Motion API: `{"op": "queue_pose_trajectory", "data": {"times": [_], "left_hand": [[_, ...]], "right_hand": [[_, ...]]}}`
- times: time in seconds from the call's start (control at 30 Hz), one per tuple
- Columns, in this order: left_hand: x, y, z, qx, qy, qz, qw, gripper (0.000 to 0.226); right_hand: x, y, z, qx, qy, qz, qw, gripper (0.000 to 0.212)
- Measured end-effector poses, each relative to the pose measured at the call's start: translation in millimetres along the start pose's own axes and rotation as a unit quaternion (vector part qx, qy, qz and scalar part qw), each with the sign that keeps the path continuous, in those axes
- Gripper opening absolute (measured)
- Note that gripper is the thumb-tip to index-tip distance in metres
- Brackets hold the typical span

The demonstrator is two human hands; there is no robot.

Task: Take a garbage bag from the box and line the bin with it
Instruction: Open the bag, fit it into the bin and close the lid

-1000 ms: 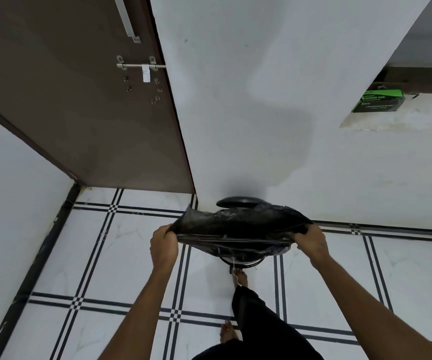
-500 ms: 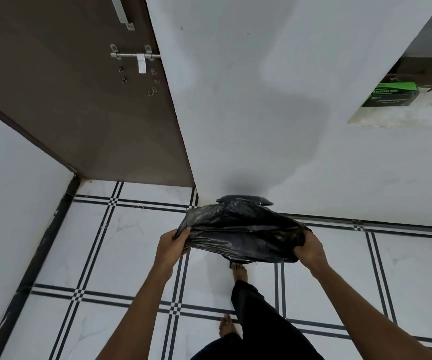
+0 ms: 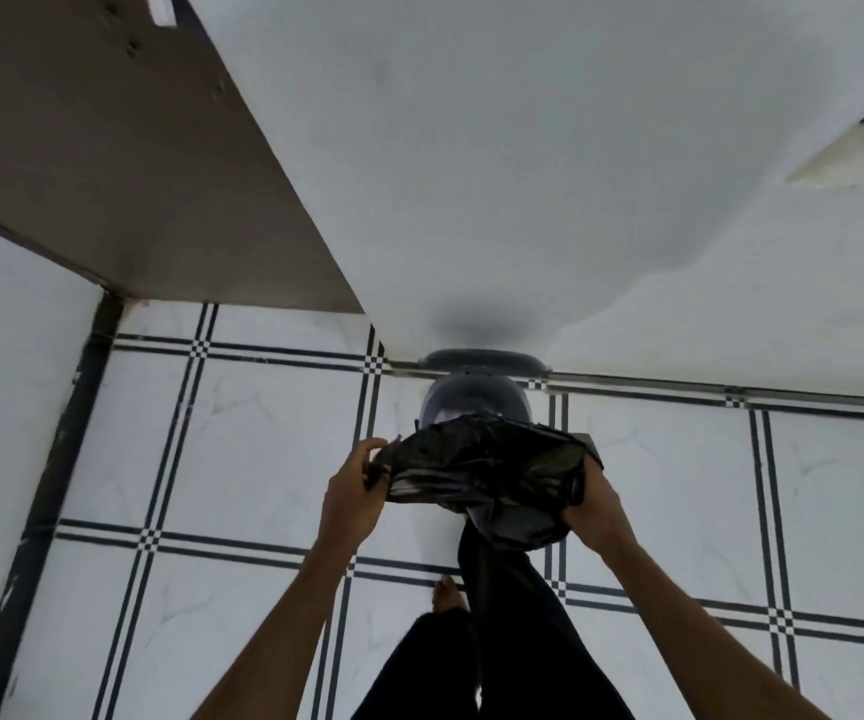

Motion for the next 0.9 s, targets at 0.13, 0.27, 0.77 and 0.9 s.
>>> {"op": "queue_pose_trajectory", "data": {"times": [0.13, 0.27, 0.77, 0.9], "left_hand": [[-27, 15, 48, 0.025, -0.025, -0.056, 0.998, 0.021], [-56, 29, 90, 0.057, -0.051, -0.162, 0.984, 0.016], [-165, 69, 202, 0.036, -0.094, -0.14, 0.985, 0.034], [-180, 80, 253, 0.044, -0.091, -0.079, 0.992, 0.022]], "right_hand": [[15, 2, 42, 0.018, -0.003, 0.012, 1.0, 0.061], [38, 9, 89, 0.035, -0.004, 0.019, 0.999, 0.074], [117, 69, 212, 0.008, -0.031, -0.005, 0.999, 0.074], [159, 80, 261, 0.002, -0.011, -0.053, 0.999, 0.076]]}}
Point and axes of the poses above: each hand's wrist, its own z-axis towards the middle knuckle, its own y-axis out of the palm, x = y × z, the point moved 10 cm from there along z, towards the middle knuckle, and after that the axes turned 15 degrees about -x, right-handed, at the moved point
